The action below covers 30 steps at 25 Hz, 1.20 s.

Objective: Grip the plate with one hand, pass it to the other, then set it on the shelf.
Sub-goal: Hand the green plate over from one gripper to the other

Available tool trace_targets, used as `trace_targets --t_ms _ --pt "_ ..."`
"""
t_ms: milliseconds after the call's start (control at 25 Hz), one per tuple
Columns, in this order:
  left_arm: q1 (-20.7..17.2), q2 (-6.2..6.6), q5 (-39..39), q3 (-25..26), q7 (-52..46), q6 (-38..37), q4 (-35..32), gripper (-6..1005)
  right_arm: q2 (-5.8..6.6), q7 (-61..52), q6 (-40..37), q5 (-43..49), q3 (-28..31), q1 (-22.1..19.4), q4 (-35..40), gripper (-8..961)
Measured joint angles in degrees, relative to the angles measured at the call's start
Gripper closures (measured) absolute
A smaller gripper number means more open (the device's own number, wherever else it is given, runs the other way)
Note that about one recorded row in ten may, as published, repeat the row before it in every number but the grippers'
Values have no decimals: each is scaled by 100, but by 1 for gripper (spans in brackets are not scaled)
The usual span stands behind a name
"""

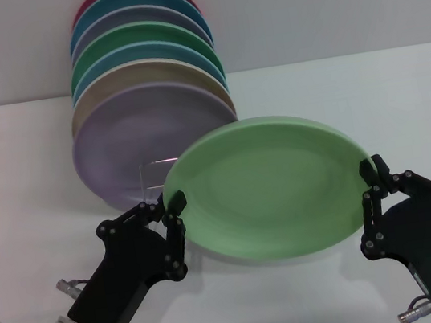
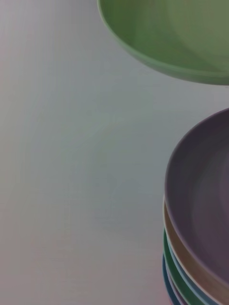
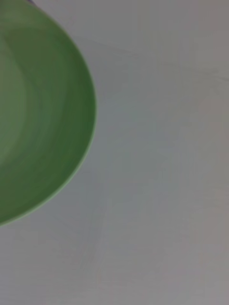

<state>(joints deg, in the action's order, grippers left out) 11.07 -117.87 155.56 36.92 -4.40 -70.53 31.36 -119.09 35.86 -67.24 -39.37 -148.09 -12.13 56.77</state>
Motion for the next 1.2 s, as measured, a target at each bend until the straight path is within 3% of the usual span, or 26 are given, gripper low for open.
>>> trace_targets --t_ms 880,1040,1200 --pt "-11 -29 2 -3 -50 -98 3 947 0 -39 -30 0 4 27 -2 932" --pt "-25 -27 1 -3 -28 -145 -9 949 4 -65 -40 0 -11 54 10 785" --pt "-33 -26 -3 -2 -17 -165 -13 951 6 -67 -104 0 -23 53 16 742"
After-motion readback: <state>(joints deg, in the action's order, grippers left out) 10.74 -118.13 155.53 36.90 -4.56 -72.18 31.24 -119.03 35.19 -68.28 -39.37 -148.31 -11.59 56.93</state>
